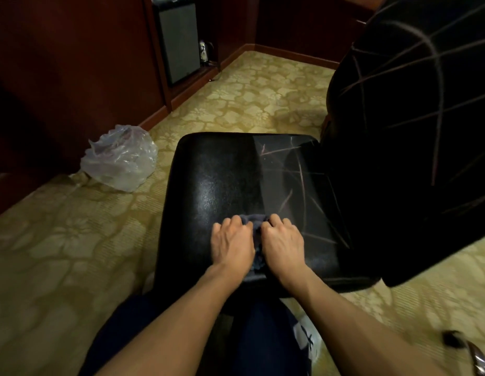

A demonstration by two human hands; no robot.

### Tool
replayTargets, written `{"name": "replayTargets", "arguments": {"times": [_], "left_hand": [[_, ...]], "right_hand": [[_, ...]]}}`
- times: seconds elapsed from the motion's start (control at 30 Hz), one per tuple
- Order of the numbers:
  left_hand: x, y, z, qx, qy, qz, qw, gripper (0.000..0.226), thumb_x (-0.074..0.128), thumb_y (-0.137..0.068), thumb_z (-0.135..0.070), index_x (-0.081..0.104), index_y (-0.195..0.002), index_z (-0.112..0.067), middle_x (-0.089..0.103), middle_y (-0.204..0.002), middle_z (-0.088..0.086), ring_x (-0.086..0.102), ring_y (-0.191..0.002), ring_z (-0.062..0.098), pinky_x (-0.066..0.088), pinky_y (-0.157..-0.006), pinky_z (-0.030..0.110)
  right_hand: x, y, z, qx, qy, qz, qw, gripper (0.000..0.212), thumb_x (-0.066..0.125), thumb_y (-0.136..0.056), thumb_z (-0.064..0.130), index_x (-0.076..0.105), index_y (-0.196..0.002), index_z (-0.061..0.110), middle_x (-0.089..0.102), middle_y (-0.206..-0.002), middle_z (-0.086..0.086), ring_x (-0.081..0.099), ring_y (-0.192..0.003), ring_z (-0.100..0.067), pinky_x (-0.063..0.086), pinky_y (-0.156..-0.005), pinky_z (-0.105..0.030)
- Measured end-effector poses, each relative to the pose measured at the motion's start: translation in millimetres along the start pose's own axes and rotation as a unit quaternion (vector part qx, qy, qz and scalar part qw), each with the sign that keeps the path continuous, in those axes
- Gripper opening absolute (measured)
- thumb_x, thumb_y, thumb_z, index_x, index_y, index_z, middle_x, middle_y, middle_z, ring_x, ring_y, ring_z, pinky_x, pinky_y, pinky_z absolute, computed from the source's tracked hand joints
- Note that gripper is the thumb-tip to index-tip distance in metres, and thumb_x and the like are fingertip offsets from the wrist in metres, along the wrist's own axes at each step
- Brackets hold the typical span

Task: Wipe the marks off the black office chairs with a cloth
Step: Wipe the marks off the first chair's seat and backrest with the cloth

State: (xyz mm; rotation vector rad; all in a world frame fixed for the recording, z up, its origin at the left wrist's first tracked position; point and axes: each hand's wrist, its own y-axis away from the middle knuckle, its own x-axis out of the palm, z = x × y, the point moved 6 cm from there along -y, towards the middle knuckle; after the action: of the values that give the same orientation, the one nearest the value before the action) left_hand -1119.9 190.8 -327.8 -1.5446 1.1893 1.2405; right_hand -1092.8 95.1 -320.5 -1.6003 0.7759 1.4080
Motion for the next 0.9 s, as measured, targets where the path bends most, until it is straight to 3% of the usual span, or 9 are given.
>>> {"name": "replayTargets", "arguments": {"times": [0.17, 0.27, 0.33, 0.5, 0.73, 0.9], "left_hand": [[-3, 46, -6, -0.015, 0.039, -0.006, 0.999, 0.030, 0.044, -0.102, -0.031, 0.067, -0.121, -0.027, 0.064, -0.115, 0.003, 0.057, -0.110, 0.025, 0.038, -0.094, 0.039], [-3, 69, -14, -0.012, 0.052, -0.040, 0.998, 0.013, 0.071, -0.086, -0.028, 0.077, -0.097, -0.025, 0.067, -0.087, 0.002, 0.064, -0.083, 0.024, 0.049, -0.075, 0.039], [3, 77, -18, -0.002, 0.049, -0.061, 0.997, 0.014, 0.083, -0.073, -0.025, 0.078, -0.086, -0.024, 0.064, -0.074, 0.000, 0.062, -0.069, 0.023, 0.051, -0.064, 0.037], [4, 68, -27, 0.031, 0.025, -0.102, 0.994, 0.011, 0.081, -0.073, -0.023, 0.076, -0.082, -0.022, 0.061, -0.072, 0.000, 0.060, -0.069, 0.024, 0.049, -0.063, 0.038], [10, 15, -35, 0.044, 0.008, -0.098, 0.994, 0.007, 0.078, -0.077, -0.024, 0.075, -0.083, -0.022, 0.062, -0.074, 0.000, 0.060, -0.069, 0.024, 0.046, -0.065, 0.038], [6, -54, -27, 0.016, 0.010, -0.108, 0.994, 0.004, 0.073, -0.083, -0.024, 0.074, -0.086, -0.022, 0.065, -0.081, 0.002, 0.062, -0.077, 0.025, 0.044, -0.072, 0.039]], "right_hand": [[-9, 43, -1, -0.006, 0.003, -0.025, 1.000, 0.023, 0.086, -0.057, 0.013, 0.066, -0.068, 0.015, 0.060, -0.074, -0.005, 0.057, -0.060, -0.026, 0.046, -0.049, -0.034], [-10, 68, -5, 0.001, -0.013, -0.038, 0.999, 0.024, 0.085, -0.059, 0.012, 0.066, -0.072, 0.014, 0.060, -0.076, -0.005, 0.057, -0.063, -0.026, 0.047, -0.053, -0.036], [-9, 78, -9, 0.005, -0.024, -0.044, 0.999, 0.023, 0.085, -0.061, 0.013, 0.066, -0.075, 0.014, 0.060, -0.078, -0.005, 0.057, -0.064, -0.026, 0.048, -0.054, -0.036], [-10, 73, -19, 0.019, -0.019, -0.053, 0.998, 0.025, 0.087, -0.059, 0.015, 0.067, -0.075, 0.014, 0.061, -0.080, -0.005, 0.057, -0.065, -0.026, 0.048, -0.055, -0.035], [-3, 28, -36, -0.001, -0.008, -0.058, 0.998, 0.029, 0.088, -0.055, 0.016, 0.066, -0.074, 0.013, 0.060, -0.079, -0.006, 0.057, -0.063, -0.027, 0.045, -0.053, -0.033], [5, -44, -41, -0.008, -0.018, -0.084, 0.996, 0.015, 0.079, -0.061, 0.016, 0.065, -0.066, 0.013, 0.059, -0.074, -0.006, 0.056, -0.059, -0.027, 0.045, -0.050, -0.031]]}}
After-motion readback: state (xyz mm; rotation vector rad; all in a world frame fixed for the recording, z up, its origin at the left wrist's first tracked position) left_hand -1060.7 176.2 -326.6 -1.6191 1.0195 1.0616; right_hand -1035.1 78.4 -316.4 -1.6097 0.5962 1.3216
